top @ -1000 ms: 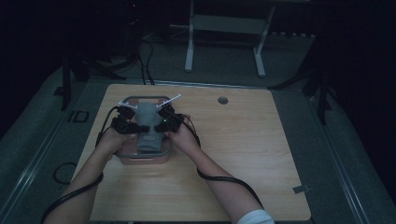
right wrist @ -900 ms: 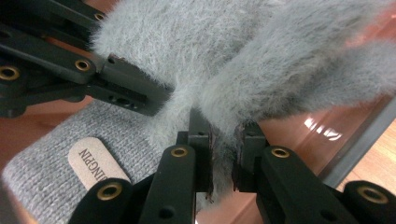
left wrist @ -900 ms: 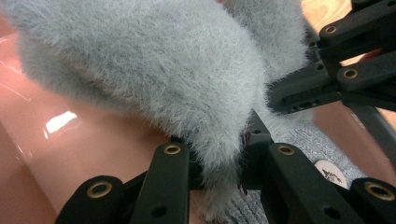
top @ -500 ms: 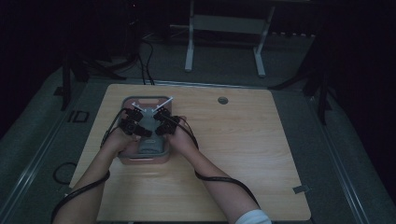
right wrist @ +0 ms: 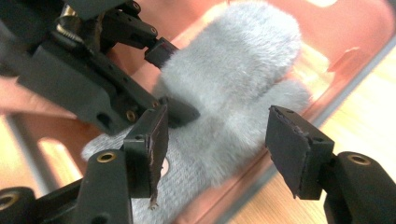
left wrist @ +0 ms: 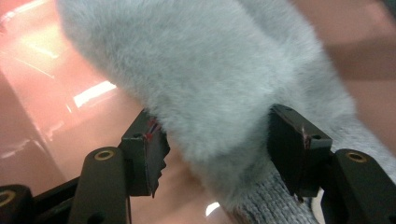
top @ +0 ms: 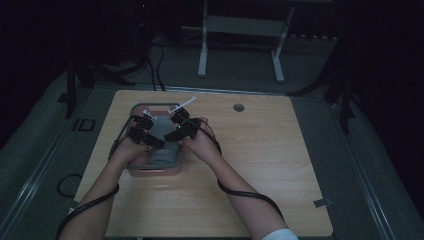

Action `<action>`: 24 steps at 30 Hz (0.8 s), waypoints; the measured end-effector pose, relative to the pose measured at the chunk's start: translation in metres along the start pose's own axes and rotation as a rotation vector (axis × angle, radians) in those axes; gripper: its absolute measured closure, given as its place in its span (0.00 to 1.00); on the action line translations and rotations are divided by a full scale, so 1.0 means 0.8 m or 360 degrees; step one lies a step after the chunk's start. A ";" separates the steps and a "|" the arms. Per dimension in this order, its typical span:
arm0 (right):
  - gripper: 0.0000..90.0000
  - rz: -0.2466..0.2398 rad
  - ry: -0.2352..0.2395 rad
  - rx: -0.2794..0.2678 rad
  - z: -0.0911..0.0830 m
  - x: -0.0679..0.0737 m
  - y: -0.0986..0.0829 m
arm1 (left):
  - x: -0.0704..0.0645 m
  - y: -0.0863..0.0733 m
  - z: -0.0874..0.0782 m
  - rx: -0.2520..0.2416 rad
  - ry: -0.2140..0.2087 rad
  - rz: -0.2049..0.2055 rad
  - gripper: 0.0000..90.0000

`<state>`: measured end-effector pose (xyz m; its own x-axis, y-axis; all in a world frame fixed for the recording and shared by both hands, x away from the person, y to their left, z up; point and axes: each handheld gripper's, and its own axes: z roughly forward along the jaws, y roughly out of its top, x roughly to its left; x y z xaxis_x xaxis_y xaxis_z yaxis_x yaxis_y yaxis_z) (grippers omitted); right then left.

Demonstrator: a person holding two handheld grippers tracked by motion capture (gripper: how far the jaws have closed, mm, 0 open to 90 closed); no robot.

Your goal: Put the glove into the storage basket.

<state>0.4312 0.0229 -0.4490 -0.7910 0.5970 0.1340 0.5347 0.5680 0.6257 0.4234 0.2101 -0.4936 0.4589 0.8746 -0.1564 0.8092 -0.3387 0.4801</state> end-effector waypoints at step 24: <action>0.16 -0.0117 0.0093 -0.0279 -0.096 -0.041 -0.092 | -0.055 -0.059 -0.076 -0.0799 -0.0084 0.0213 0.16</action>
<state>0.3947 -0.0818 -0.4404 -0.8448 0.5204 0.1242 0.4186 0.4983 0.7592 0.3429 0.2085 -0.4570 0.5745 0.8121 -0.1022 0.4723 -0.2269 0.8517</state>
